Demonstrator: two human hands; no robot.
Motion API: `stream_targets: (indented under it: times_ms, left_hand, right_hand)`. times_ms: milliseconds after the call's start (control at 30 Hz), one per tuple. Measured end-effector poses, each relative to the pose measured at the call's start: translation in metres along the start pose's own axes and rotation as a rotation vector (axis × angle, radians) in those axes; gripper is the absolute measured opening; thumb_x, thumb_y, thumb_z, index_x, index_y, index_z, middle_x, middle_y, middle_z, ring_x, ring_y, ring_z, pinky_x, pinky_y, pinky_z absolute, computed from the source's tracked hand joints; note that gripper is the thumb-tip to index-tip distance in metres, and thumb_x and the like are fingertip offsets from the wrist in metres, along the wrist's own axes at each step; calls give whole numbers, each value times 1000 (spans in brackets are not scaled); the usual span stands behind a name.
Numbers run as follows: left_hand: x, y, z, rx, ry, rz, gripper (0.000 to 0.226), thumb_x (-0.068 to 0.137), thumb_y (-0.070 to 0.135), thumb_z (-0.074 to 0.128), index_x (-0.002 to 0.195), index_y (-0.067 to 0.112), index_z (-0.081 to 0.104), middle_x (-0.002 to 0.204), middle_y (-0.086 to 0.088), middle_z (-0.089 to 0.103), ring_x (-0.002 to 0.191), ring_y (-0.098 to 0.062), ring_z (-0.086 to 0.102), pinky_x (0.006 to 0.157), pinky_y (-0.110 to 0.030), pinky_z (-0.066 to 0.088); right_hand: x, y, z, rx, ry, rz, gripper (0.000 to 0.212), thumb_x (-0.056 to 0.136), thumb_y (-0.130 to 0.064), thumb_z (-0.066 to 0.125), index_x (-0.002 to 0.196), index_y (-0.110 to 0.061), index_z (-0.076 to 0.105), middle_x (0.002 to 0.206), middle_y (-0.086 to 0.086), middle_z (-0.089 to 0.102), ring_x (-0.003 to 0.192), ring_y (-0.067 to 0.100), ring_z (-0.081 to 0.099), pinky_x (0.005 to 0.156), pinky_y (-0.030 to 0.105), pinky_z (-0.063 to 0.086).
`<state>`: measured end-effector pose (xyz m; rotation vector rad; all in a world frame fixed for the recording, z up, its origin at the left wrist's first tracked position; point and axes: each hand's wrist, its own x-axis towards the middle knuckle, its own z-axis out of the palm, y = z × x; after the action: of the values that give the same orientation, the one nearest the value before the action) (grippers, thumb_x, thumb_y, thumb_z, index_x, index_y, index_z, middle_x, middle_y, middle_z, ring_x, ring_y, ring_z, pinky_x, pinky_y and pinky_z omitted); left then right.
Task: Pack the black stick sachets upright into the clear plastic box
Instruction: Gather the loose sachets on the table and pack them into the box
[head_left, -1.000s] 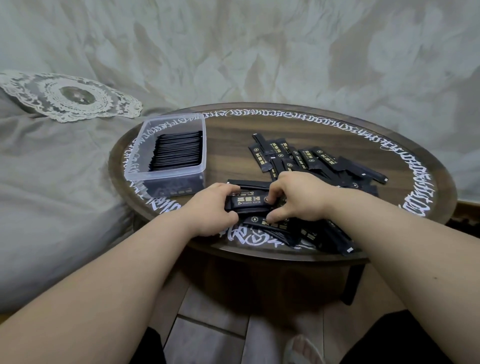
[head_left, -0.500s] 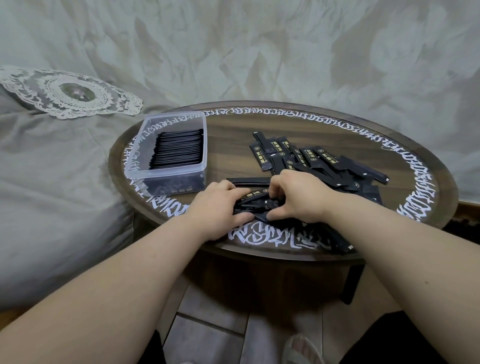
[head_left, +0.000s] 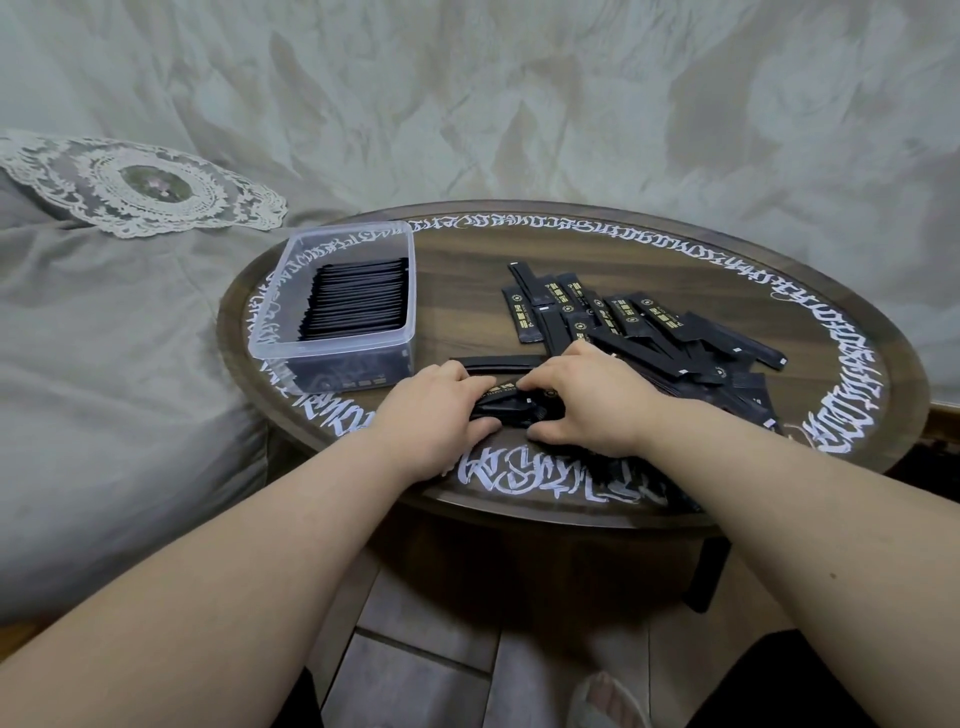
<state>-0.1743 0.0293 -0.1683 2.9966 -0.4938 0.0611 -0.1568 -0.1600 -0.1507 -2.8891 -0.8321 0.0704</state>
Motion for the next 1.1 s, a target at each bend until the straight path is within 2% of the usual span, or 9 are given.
stream_targets:
  times_ms: [100, 300, 467, 600, 700, 800, 933, 1033, 1100]
  left_hand:
    - [1, -1, -3, 33, -7, -2, 49, 97, 46, 46, 142, 30, 41, 125, -2, 51, 115, -23, 50, 89, -36, 46]
    - [0, -9, -7, 71, -30, -80, 42, 96, 41, 48, 134, 23, 50, 122, -1, 53, 109, -22, 56, 86, -38, 51]
    - [1, -9, -3, 29, -30, -77, 40, 96, 36, 50, 135, 24, 50, 122, -4, 51, 114, -23, 51, 90, -35, 46]
    - [0, -7, 0, -40, -8, -30, 45, 96, 32, 51, 140, 28, 43, 127, -2, 46, 117, -21, 46, 91, -33, 42]
    - [-1, -10, -1, -61, -37, -5, 50, 95, 35, 52, 144, 31, 39, 131, 0, 45, 120, -19, 43, 95, -31, 40]
    - [-4, -14, -7, -169, -104, -21, 57, 93, 48, 51, 145, 29, 38, 136, 2, 44, 126, -18, 40, 103, -30, 34]
    - [-6, -22, -10, -293, -140, -23, 50, 99, 45, 37, 145, 26, 42, 138, 0, 45, 128, -19, 39, 105, -28, 29]
    - [-8, -23, -7, -256, -146, -4, 51, 98, 45, 43, 145, 26, 40, 137, 2, 43, 128, -19, 37, 109, -30, 28]
    - [-9, -22, -5, -216, -131, -2, 55, 95, 47, 48, 146, 27, 39, 136, 4, 43, 126, -18, 36, 107, -29, 28]
  right_hand:
    - [-1, 2, 1, 28, 6, 18, 65, 79, -51, 67, 137, -29, 48, 128, -10, 58, 121, 17, 37, 97, 36, 42]
    - [-2, 13, 1, -83, 22, 109, 47, 87, -33, 58, 133, -27, 52, 127, -4, 57, 122, 24, 37, 98, 39, 42]
    - [0, -5, 3, -21, 108, 10, 68, 81, -62, 51, 139, -26, 45, 138, -7, 50, 129, 20, 34, 105, 41, 37]
    - [5, -14, 5, 46, 67, -15, 62, 90, -58, 42, 144, -27, 36, 141, -5, 48, 137, 18, 28, 108, 44, 33]
    - [8, -13, 10, -68, -4, -49, 54, 93, -51, 45, 142, -33, 35, 136, -4, 51, 130, 20, 39, 105, 41, 34]
    - [10, -13, 11, -118, 13, -48, 49, 95, -47, 42, 142, -37, 35, 129, -3, 53, 121, 22, 46, 101, 38, 35]
    - [7, -15, 11, -37, -51, -51, 59, 94, -59, 29, 147, -31, 29, 147, -3, 37, 132, 20, 33, 108, 38, 29]
    - [6, -14, 10, 0, -89, -50, 59, 96, -57, 22, 149, -29, 24, 155, -3, 25, 139, 21, 24, 113, 40, 22]
    - [8, -12, 10, 7, -116, -58, 63, 94, -60, 26, 150, -30, 21, 157, -4, 21, 142, 20, 19, 114, 40, 19]
